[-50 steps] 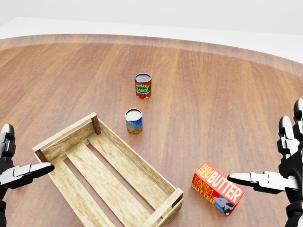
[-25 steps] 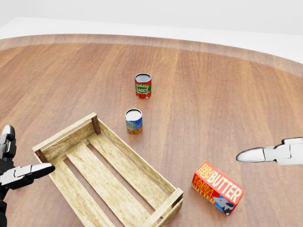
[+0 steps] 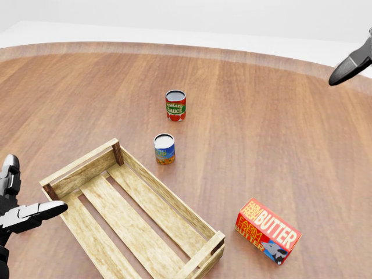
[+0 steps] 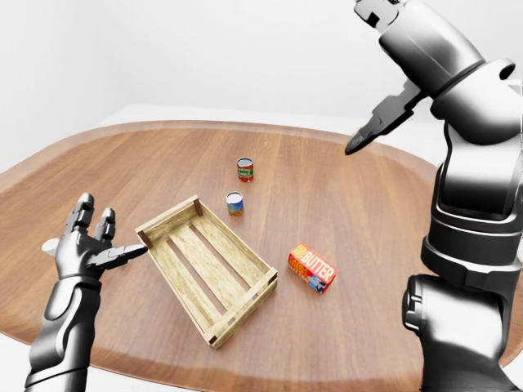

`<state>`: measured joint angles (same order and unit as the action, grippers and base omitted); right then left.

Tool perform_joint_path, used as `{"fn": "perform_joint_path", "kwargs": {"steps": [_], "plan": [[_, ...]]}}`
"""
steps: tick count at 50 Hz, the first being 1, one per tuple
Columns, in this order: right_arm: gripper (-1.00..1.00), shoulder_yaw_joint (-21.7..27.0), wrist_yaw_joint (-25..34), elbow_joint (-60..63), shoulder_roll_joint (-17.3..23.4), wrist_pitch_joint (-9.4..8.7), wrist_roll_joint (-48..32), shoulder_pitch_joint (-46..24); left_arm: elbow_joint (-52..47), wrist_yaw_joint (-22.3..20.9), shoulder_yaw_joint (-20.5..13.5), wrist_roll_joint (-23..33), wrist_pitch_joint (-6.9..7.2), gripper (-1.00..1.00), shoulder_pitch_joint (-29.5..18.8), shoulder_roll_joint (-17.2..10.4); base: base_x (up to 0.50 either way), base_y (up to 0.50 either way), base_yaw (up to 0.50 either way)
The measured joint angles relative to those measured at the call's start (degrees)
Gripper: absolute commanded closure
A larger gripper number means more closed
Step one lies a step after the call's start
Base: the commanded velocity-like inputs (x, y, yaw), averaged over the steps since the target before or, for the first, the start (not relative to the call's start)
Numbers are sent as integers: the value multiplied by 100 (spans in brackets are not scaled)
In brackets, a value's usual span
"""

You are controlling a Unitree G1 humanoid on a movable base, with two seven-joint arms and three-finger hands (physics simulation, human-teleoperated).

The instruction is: Pick up the butter and put it in the tray.

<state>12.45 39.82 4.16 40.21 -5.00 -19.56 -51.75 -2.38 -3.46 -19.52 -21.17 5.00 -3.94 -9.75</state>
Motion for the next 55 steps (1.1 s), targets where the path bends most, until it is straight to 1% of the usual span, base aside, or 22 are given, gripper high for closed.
{"fn": "perform_joint_path", "kwargs": {"steps": [6,11,17,22,28,35,48,55], "plan": [[-100,-231,18,-1802,45,0,-558,-990,2,1,1,-4,0,-100,-3,-2,0,0,0],[-100,-373,18,-3189,-7,0,-977,-1592,3,1,0,-11,0,-100,-4,-3,0,0,0],[-100,-483,18,-4556,-105,0,-1295,-2110,7,1,0,-17,0,-100,-9,-5,0,0,0],[-100,-564,2,-5494,-202,0,-1469,-2365,11,-1,1,-23,0,-100,-14,-8,0,0,0],[-100,-636,-91,-6319,-331,0,-1600,-2475,13,-2,2,-27,0,-100,-16,-10,0,0,0],[-100,-679,-275,-6936,-482,0,-1662,-2411,15,-4,2,-31,0,-100,-18,-11,0,0,0],[-100,-665,-645,-7536,-694,0,-1585,-2063,-2,9,5,-28,0,-100,-22,-13,0,0,0],[-100,-629,-741,-7700,-762,0,-1461,-1857,-17,14,4,-25,0,-100,-25,-14,0,0,0]]}}
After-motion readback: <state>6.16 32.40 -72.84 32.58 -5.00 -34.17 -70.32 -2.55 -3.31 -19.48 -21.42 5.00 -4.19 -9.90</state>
